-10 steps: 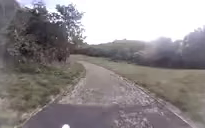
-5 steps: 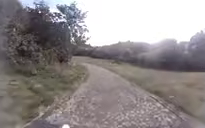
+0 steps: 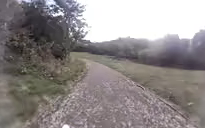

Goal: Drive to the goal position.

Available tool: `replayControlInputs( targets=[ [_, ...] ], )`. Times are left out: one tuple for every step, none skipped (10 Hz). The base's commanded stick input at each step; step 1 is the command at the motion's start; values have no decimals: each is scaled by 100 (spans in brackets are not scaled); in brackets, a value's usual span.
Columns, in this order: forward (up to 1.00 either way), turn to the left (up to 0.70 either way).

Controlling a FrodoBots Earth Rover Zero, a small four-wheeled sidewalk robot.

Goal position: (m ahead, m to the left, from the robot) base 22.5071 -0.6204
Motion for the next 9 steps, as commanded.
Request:
replayControlInputs(
  targets=[
    [100, -15],
    [100, 0],
    [100, 0],
    [100, 0],
    [100, 0],
    [100, 0],
    [100, 0],
    [100, 0],
    [100, 0]
  ],
)
